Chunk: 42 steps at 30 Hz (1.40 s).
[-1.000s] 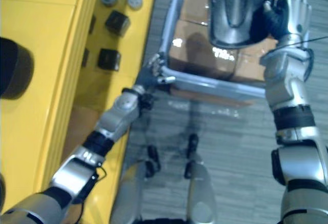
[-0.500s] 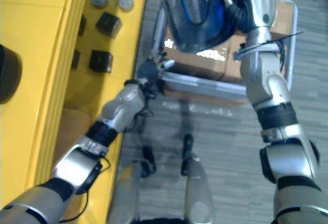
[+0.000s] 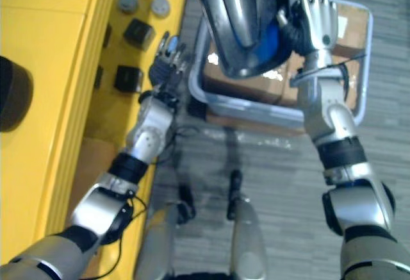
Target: Walk over and take plastic housings, then place them on the shelf
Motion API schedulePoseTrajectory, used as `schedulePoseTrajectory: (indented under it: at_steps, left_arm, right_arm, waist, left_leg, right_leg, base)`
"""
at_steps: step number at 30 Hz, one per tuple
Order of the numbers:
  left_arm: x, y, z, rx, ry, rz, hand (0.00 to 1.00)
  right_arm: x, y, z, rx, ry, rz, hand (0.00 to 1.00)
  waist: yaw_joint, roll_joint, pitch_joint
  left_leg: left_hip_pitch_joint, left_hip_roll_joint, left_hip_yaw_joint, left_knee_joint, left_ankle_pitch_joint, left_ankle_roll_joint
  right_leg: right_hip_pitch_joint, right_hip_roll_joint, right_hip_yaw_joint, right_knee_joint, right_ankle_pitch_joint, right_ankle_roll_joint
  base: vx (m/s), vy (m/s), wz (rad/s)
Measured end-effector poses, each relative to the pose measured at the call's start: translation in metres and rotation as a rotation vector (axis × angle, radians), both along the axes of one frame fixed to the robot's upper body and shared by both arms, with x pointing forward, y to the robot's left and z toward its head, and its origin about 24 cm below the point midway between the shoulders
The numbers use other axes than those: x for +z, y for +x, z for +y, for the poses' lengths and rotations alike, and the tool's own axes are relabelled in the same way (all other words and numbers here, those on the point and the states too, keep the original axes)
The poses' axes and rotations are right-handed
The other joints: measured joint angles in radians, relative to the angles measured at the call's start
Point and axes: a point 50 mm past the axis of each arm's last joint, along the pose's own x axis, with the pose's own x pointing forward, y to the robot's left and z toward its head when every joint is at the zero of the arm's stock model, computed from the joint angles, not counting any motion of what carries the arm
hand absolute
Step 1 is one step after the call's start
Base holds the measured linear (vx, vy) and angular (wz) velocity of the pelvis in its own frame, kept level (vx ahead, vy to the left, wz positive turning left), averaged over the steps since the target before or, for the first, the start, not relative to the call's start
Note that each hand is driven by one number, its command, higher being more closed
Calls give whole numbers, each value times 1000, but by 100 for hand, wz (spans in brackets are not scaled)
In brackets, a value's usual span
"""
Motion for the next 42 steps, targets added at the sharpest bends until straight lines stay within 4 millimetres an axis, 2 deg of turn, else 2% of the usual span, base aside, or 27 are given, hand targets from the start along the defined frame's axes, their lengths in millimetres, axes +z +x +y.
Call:
schedulePoseTrajectory:
  at_steps: [6,11,16,28,33,42]
  left_arm:
    - [-9,-1,3,13,6,11,0]
    - [-12,-1,-1,44,223,-8,0]
    - [-18,0,-3,34,348,16,0]
    - [-38,3,-9,-12,438,123,0]
    - [-38,4,-4,-1,447,126,0]
    - [-37,4,-1,15,475,118,0]
  right_arm:
    - [-21,8,-11,-52,-7,90,100]
    - [-30,10,-10,-51,-25,126,100]
    - [-30,11,-5,-33,-45,126,100]
    - [-19,13,6,13,-75,65,100]
    - [-14,12,9,31,-75,30,100]
    - [-20,11,20,92,-136,38,100]
  waist:
    - [-1,0,0]
    - [-1,0,0]
    - [-2,0,0]
    - [-4,0,0]
    - [-3,0,0]
    - [-4,0,0]
  left_leg:
    - [-1,-8,-8,0,0,1]
    - [-3,-17,-24,0,-1,2]
    - [-3,-24,-26,-1,-1,2]
    - [-3,-26,-26,1,0,4]
    - [-4,-27,-27,0,0,4]
    - [-6,-33,-30,1,0,4]
  right_leg:
    - [10,0,-2,-16,5,7]
    - [21,0,-4,-34,12,16]
    - [23,-1,1,-41,17,20]
    - [24,-1,5,-49,23,19]
    - [24,-1,5,-50,23,20]
    - [24,-1,5,-53,25,20]
  base:
    - [12,15,2]
    - [35,38,8]
    - [6,7,0]
    - [0,0,0]
    - [0,0,0]
    - [0,0,0]
